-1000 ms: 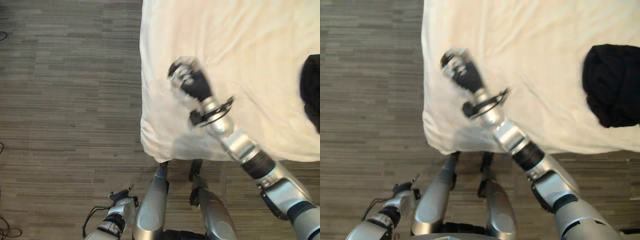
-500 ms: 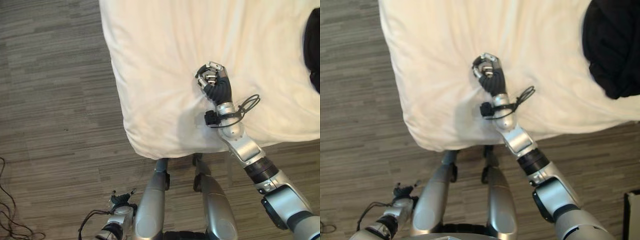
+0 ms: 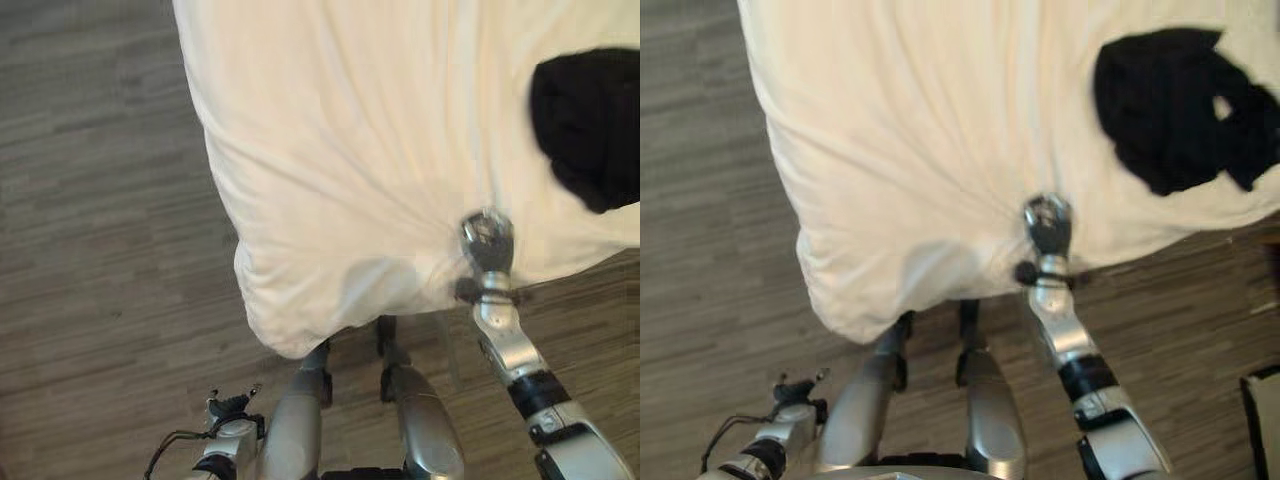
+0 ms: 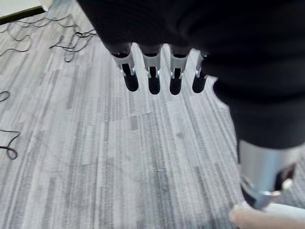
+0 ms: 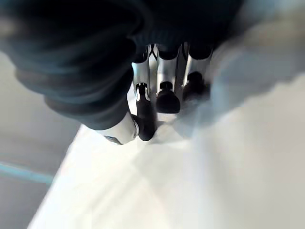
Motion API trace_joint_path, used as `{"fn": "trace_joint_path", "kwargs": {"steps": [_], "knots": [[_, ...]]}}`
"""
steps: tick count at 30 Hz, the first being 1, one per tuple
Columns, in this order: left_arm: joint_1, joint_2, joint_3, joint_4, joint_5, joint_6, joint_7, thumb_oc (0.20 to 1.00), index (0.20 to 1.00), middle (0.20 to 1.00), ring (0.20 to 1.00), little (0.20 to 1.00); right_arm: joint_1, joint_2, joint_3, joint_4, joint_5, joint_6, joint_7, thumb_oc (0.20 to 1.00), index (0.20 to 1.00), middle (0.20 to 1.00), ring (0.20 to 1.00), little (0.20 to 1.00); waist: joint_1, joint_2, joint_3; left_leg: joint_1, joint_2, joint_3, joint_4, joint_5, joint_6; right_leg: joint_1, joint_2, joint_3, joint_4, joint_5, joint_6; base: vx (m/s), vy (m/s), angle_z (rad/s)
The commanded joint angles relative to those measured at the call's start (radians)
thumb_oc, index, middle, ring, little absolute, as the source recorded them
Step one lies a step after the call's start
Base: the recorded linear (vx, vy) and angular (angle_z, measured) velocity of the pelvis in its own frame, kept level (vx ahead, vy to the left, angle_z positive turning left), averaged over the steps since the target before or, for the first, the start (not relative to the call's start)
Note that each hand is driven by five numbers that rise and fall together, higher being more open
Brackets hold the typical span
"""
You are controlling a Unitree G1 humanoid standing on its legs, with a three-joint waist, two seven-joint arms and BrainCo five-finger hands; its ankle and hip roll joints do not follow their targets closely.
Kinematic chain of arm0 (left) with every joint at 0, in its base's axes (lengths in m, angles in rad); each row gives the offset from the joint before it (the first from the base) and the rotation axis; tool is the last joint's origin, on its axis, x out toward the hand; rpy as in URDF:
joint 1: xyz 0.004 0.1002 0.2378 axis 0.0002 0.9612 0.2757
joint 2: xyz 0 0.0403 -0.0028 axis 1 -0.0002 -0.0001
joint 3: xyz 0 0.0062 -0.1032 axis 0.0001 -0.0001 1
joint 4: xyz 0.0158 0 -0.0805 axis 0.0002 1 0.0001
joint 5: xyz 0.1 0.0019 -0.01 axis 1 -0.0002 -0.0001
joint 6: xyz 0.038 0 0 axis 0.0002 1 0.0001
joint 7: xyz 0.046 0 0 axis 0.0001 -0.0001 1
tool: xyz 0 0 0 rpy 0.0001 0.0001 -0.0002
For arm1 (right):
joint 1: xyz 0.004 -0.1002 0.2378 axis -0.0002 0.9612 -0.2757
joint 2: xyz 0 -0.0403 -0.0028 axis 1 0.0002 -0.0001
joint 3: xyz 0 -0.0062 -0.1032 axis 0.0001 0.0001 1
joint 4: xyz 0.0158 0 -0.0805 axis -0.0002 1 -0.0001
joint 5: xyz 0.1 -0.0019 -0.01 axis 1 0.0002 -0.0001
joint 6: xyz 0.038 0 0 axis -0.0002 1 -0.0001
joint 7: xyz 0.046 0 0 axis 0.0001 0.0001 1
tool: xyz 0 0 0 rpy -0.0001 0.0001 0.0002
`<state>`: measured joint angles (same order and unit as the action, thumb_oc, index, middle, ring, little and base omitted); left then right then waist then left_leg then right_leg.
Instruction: Tidy up the quilt and then pick up the clothes from the bed and put them into the laundry hamper.
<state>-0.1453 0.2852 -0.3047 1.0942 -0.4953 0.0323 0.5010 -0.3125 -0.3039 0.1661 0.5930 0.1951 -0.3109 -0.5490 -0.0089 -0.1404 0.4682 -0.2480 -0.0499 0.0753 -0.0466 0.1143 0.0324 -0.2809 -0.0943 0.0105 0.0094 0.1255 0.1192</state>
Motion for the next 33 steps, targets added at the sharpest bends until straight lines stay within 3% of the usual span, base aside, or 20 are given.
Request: {"fn": "trace_joint_path", "kwargs": {"steps": [1,2,3,4,6,10,14,20,25,28,30,31,33], "knots": [[0.007,-0.037,0.032,0.066,0.068,0.029,0.025,1.0,1.0,1.0,1.0,1.0,0.29,-0.096,-0.101,0.287,0.124,0.184,-0.048,0.2,0.2,0.2,0.2,0.2,-0.07,0.057,0.03,0.061,0.054,-0.031,0.089,-0.193,-0.047,0.05,-0.025,0.055,-0.023,-0.002,0.063,0.13,-0.013,-0.13],[0.008,-0.049,0.025,0.078,0.098,0.031,0.026,1.0,1.0,1.0,1.0,1.0,0.294,-0.083,-0.101,0.331,0.136,0.219,-0.02,0.291,0.291,0.291,0.291,0.291,-0.068,0.058,0.007,0.085,0.054,-0.034,0.075,-0.19,-0.047,0.073,-0.022,0.057,-0.03,-0.004,0.063,0.12,-0.026,-0.1],[0.007,-0.059,0.016,0.086,0.11,0.031,0.032,1.0,1.0,1.0,1.0,1.0,0.293,-0.07,-0.094,0.359,0.137,0.253,0.004,0.539,0.539,0.539,0.539,0.539,-0.065,0.059,-0.009,0.098,0.053,-0.036,0.067,-0.188,-0.047,0.086,-0.021,0.056,-0.034,-0.005,0.062,0.13,-0.053,-0.17],[0.006,-0.078,-0.002,0.103,0.134,0.028,0.04,1.0,1.0,1.0,1.0,1.0,0.286,-0.049,-0.07,0.417,0.114,0.324,0.041,1.0,1.0,1.0,1.0,1.0,-0.057,0.06,-0.044,0.128,0.051,-0.041,0.048,-0.183,-0.047,0.115,-0.019,0.051,-0.043,-0.008,0.06,0.12,-0.062,-0.2],[-0.001,-0.105,-0.023,0.124,0.192,0.049,0.051,1.0,1.0,1.0,1.0,1.0,0.267,-0.008,-0.026,0.518,0.119,0.403,0.085,1.0,1.0,1.0,1.0,1.0,-0.039,0.067,-0.098,0.168,0.046,-0.056,0.024,-0.174,-0.047,0.157,-0.012,0.042,-0.051,-0.015,0.052,0.17,-0.079,-0.18],[-0.004,-0.128,-0.086,0.166,0.374,0.1,0.041,1.0,1.0,1.0,1.0,1.0,0.214,0.045,0.04,0.594,0.122,0.457,0.106,1.0,1.0,1.0,1.0,1.0,-0.015,0.085,-0.19,0.233,0.043,-0.083,-0.013,-0.16,-0.049,0.218,0.002,0.03,-0.045,-0.046,0.035,0.21,-0.06,0.03],[0.002,-0.127,-0.115,0.17,0.401,0.136,0.047,1.0,1.0,1.0,1.0,1.0,0.198,0.076,0.098,0.566,0.043,0.45,0.107,1.0,1.0,1.0,1.0,1.0,-0.016,0.096,-0.246,0.27,0.05,-0.075,-0.008,-0.171,-0.047,0.248,0.005,0.034,-0.017,-0.081,0.027,0.18,-0.021,0.22],[0.007,-0.117,-0.105,0.167,0.426,0.156,0.03,1.0,1.0,1.0,1.0,1.0,0.212,0.088,0.145,0.527,0.03,0.425,0.08,1.0,1.0,1.0,1.0,1.0,-0.042,0.096,-0.25,0.29,0.057,-0.055,0.061,-0.221,-0.032,0.258,-0.002,0.072,0.022,-0.101,0.028,0.1,-0.035,-0.03],[0.032,-0.109,-0.092,0.162,0.438,0.155,0.029,1.0,1.0,1.0,1.0,1.0,0.266,0.083,0.105,0.547,0.046,0.391,0.089,1.0,1.0,1.0,1.0,1.0,-0.111,0.099,-0.218,0.324,0.083,0.023,0.122,-0.268,-0.023,0.233,-0.016,0.118,0.048,-0.088,0.05,0.04,-0.011,-0.43],[0.05,-0.096,-0.057,0.163,0.428,0.153,0.026,1.0,1.0,1.0,1.0,1.0,0.288,0.078,0.067,0.561,0.018,0.391,0.119,1.0,1.0,1.0,1.0,1.0,-0.128,0.102,-0.195,0.366,0.118,0.164,0.141,-0.281,-0.029,0.195,-0.071,-0.026,0.107,-0.086,0.078,0.06,-0.043,-1.31],[0.06,-0.092,-0.022,0.168,0.411,0.155,0.032,1.0,1.0,1.0,1.0,1.0,0.287,0.082,0.066,0.564,-0.015,0.406,0.135,1.0,1.0,1.0,1.0,1.0,-0.115,0.095,-0.184,0.386,0.143,0.27,0.167,-0.29,-0.031,0.179,-0.116,-0.169,0.161,-0.089,0.09,0.09,-0.095,-1.58],[0.065,-0.091,0.001,0.174,0.395,0.154,0.04,1.0,1.0,1.0,1.0,1.0,0.282,0.089,0.068,0.573,-0.034,0.412,0.145,1.0,1.0,1.0,1.0,1.0,-0.101,0.094,-0.173,0.408,0.163,0.324,0.189,-0.32,-0.034,0.183,-0.143,-0.256,0.212,-0.104,0.109,0.12,-0.149,-2.04],[0.064,-0.093,0.027,0.184,0.379,0.152,0.053,1.0,1.0,1.0,1.0,1.0,0.278,0.1,0.072,0.59,-0.039,0.414,0.159,1.0,1.0,1.0,1.0,1.0,-0.083,0.085,-0.164,0.415,0.192,0.397,0.214,-0.322,-0.038,0.196,-0.169,-0.354,0.233,-0.11,0.103,0.08,-0.174,-2.11]]}}
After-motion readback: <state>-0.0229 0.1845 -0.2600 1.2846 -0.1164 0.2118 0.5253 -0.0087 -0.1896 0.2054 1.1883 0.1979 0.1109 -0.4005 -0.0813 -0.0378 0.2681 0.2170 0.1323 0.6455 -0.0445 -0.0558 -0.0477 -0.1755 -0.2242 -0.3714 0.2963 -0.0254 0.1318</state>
